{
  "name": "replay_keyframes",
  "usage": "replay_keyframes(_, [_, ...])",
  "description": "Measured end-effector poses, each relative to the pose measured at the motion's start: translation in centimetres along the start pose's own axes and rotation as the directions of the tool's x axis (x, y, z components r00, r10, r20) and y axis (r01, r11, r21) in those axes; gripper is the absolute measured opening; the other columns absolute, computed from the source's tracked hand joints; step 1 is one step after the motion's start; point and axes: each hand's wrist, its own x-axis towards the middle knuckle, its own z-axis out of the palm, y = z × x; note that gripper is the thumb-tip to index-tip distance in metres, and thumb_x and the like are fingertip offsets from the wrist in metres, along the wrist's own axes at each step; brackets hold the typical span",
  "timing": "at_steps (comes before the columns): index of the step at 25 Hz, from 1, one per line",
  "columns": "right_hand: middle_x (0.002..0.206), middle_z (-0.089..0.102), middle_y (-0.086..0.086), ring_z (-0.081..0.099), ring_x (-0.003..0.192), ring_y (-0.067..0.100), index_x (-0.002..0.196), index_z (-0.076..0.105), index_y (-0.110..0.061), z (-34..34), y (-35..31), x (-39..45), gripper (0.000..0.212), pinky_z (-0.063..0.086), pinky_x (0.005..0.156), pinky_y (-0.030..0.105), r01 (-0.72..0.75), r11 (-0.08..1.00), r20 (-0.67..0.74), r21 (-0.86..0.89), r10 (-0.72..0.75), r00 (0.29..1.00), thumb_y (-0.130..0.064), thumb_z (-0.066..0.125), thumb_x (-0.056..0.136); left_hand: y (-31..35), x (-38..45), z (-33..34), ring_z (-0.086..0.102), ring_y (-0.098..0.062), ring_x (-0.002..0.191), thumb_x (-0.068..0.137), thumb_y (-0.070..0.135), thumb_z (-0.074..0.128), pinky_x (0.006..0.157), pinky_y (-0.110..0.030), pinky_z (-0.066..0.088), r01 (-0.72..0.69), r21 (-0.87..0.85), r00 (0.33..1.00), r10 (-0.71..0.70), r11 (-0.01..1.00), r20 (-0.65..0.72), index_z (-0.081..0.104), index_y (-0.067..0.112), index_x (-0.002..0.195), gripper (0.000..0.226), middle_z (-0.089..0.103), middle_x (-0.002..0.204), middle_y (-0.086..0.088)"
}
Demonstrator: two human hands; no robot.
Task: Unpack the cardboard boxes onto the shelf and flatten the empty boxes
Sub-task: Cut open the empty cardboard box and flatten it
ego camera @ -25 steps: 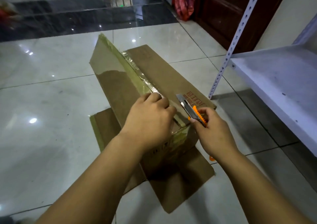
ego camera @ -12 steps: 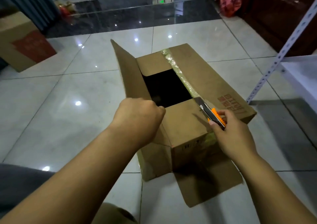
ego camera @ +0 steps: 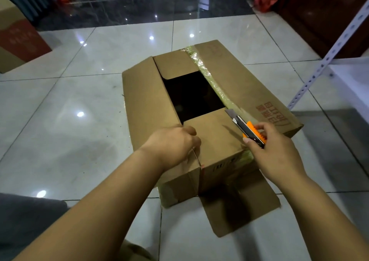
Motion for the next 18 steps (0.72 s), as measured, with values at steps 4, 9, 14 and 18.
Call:
replay_keyframes(4, [0.1,0.058,-0.008,0.058,0.088,0.015,0.124,0.048,-0.026,0.5,-0.1,0.0,0.035,0.042,0.066,0.028,0.003,1.0,-0.008,-0.02,-0.003,1.0,-0.035,0.06,0.092,-1.5,0.6,1.5,0.044,-0.015,0.121,0.092,0.026,0.058,0.088,-0.029,0.045,-0.11,-0.097,0.994,0.109,0.989,-0.015,0.057,0.028,0.126,0.033,0.051,0.129,0.006])
replay_keyframes(9, [0.096,0.057,-0.008,0.056,0.085,0.016,0.124,0.049,-0.025,0.8,-0.3,0.3,0.034,0.041,0.067,0.029,-0.021,0.999,-0.06,-0.04,0.019,0.998,-0.035,0.059,0.093,-2.6,0.9,2.9,0.045,-0.011,0.106,0.089,0.039,0.061,0.076,-0.032,0.048,-0.16,-0.187,0.985,0.145,0.969,-0.093,0.063,0.026,0.112,0.026,0.054,0.111,0.009])
replay_keyframes(14, [0.099,0.055,-0.008,0.053,0.086,0.014,0.126,0.047,-0.025,1.1,-0.3,0.3,0.036,0.037,0.057,0.024,-0.027,0.999,-0.07,-0.038,0.024,0.997,-0.035,0.059,0.094,-2.3,0.7,3.2,0.044,-0.013,0.102,0.09,0.041,0.058,0.069,-0.029,0.045,-0.177,-0.153,0.978,0.157,0.972,-0.134,0.06,0.025,0.109,0.026,0.053,0.108,0.006])
replay_keyframes(18, [0.105,0.054,-0.009,0.054,0.093,0.012,0.126,0.046,-0.026,0.8,-0.1,0.1,0.038,0.042,0.066,0.025,-0.01,1.0,-0.044,0.023,0.011,0.999,-0.033,0.061,0.092,-2.5,0.3,2.4,0.044,-0.012,0.112,0.094,0.041,0.052,0.078,-0.03,0.046,-0.196,-0.116,0.979,0.188,0.974,-0.074,0.057,0.029,0.115,0.025,0.051,0.116,0.009])
